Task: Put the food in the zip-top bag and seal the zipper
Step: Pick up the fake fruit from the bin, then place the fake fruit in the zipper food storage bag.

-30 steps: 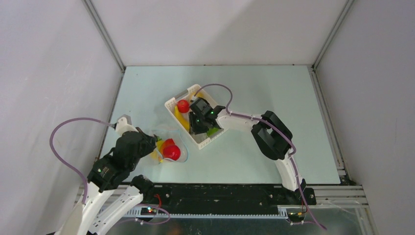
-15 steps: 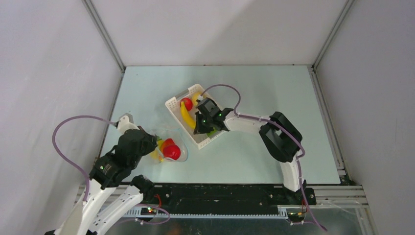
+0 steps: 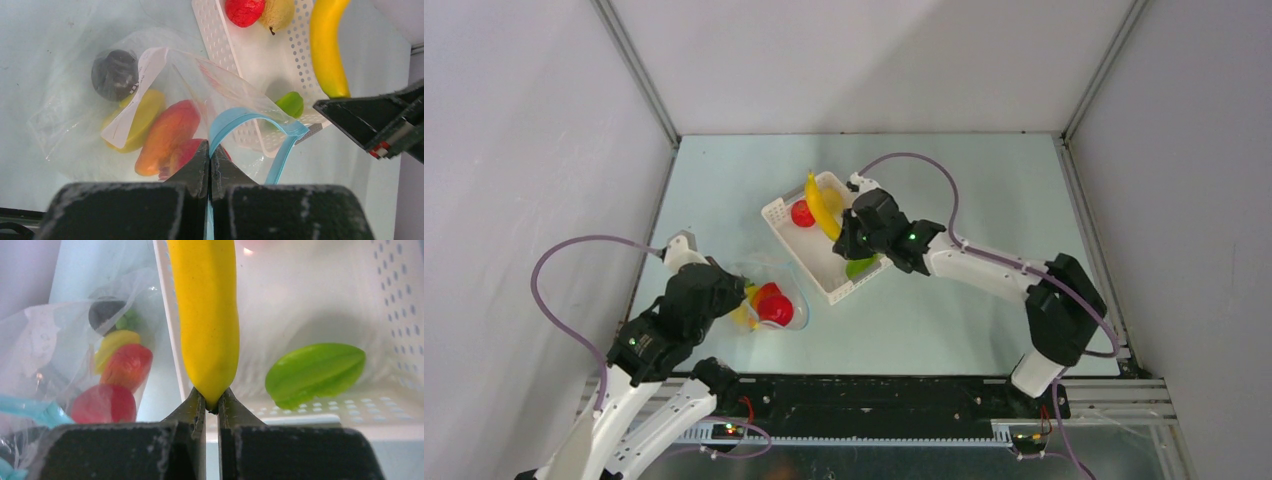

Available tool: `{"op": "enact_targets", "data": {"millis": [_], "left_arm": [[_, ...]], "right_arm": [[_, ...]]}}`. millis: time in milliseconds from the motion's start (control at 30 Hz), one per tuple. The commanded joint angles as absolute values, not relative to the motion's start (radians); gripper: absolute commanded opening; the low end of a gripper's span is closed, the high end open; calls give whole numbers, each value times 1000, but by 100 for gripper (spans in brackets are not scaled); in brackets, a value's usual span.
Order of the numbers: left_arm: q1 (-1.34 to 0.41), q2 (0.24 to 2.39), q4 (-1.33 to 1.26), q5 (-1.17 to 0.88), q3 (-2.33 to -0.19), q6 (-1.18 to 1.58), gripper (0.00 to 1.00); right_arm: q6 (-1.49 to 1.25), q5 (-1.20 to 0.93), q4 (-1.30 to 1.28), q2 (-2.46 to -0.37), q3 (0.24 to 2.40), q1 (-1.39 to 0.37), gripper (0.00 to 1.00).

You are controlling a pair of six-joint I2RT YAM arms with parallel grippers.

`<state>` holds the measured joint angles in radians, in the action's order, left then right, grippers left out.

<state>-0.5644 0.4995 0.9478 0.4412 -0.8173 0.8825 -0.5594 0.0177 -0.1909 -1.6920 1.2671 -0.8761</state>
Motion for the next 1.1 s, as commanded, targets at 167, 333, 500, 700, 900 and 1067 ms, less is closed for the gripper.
{"op": "enact_targets", "data": {"millis": [167,333,500,700,900,1067], "left_arm": [[-568,568,846,415,-829,869,0],[-567,597,813,378,-834,841,0],[-567,614,791,333,-838,794,0],[-568,625,794,271,-848,743,0],[-568,623,746,131,-841,684,0],[-567,620,746,87,-833,661,0]], "right_arm": [[-468,-123,-458,-1397,1187,-939,0],[-391,-298,-630,-1260,1172,-1030,0],[-354,-325,-771,-1215,1173,-1149,0],[-337,-339,-862,-1209,1172,-1196,0],[-310,-332,-859,-1269,1196,-1162,0],[-287,-298,-846,-1339,1244,-1135,0]]}}
